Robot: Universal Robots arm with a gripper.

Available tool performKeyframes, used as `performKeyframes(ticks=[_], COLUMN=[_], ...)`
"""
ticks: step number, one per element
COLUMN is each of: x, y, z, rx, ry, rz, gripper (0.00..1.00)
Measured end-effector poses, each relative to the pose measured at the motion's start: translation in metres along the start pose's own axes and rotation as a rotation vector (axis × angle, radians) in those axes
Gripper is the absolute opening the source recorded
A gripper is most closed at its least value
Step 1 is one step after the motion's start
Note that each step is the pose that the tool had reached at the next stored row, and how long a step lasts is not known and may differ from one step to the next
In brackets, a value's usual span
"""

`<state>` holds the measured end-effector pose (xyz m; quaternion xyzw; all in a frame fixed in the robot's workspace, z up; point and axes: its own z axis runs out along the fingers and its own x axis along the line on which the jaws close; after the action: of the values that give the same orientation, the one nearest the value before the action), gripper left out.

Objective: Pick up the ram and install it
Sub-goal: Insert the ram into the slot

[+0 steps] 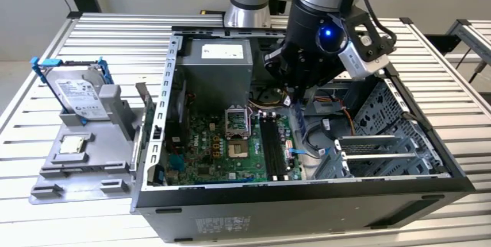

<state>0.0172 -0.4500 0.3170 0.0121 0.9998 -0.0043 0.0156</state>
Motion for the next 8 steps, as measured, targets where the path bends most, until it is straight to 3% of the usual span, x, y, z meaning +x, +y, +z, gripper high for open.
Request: performKeyframes(ticks=[8], x=[0.0003], y=[0.0001], z=[0.0077], rx=[0.0002], ry=[-0.0004], rz=[0.000], gripper=[0.00])
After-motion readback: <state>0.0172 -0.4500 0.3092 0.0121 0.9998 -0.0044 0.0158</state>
